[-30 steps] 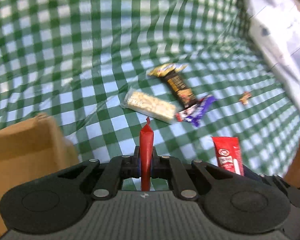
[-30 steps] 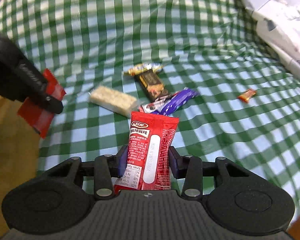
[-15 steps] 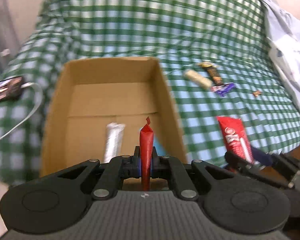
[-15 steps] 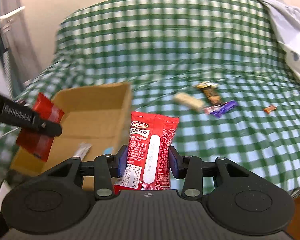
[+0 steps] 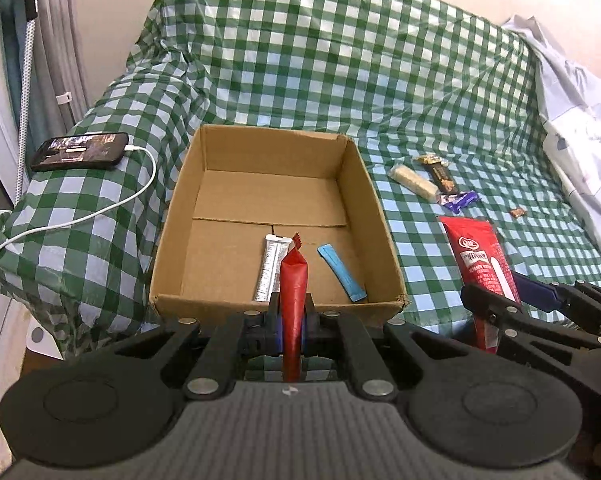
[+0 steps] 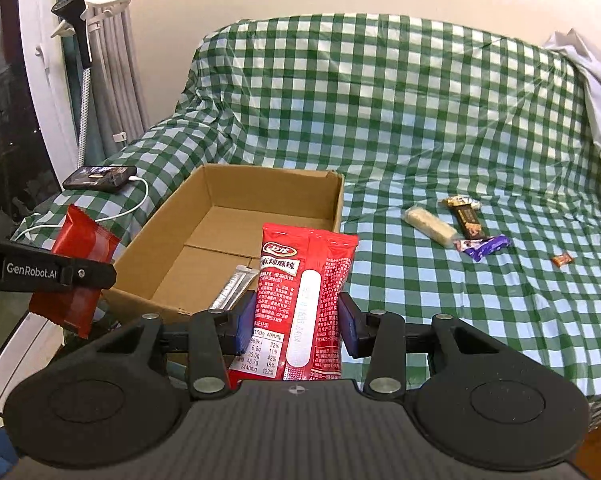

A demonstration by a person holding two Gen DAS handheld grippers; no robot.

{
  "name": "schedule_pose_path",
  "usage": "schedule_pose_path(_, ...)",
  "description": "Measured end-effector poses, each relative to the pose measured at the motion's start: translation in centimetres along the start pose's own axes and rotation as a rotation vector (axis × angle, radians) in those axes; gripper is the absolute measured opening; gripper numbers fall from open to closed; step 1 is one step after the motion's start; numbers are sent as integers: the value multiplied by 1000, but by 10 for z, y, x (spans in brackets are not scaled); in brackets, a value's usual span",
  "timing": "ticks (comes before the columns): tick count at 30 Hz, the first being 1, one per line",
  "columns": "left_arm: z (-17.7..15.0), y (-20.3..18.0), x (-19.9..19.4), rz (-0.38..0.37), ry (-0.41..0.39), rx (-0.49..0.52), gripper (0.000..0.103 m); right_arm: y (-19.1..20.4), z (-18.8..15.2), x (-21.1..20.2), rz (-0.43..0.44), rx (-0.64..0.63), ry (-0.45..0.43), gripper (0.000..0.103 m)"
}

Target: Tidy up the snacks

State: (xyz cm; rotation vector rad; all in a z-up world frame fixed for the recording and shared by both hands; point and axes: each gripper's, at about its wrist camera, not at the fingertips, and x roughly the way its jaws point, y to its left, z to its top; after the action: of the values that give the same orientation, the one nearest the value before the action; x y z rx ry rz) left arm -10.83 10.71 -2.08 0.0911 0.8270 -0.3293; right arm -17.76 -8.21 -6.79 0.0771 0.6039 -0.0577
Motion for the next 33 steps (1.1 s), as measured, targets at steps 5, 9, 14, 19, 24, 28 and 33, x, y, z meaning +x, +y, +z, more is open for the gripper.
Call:
schedule_pose_path(5,-3,1,-7,-7,-22,-6,8,4,-1,-8,-14,-11,-10,45)
schedule_pose_path(9,-3,5,-7,-6,-23,-17,8,9,0,-8,-11,-27,-9,45)
schedule_pose_path(14,-3,8,-2,-5,-10,-20,8,12,-1,-5,-11,-35,3,45)
schedule_pose_path(19,-2,9,6,-4,6,-22,8,10,-2,2,-12,-30,28,45)
schedule_pose_path(24,-1,12,15,1,24,-26,8,8,-2,10,-8,-28,50,45)
schedule_pose_path(28,1,13,21,4,34,-32,8,7,-3,17,-7,-26,69,45)
schedule_pose_path(33,6,15,31,0,55,-45,8,6,-2,26,-7,-31,93,45)
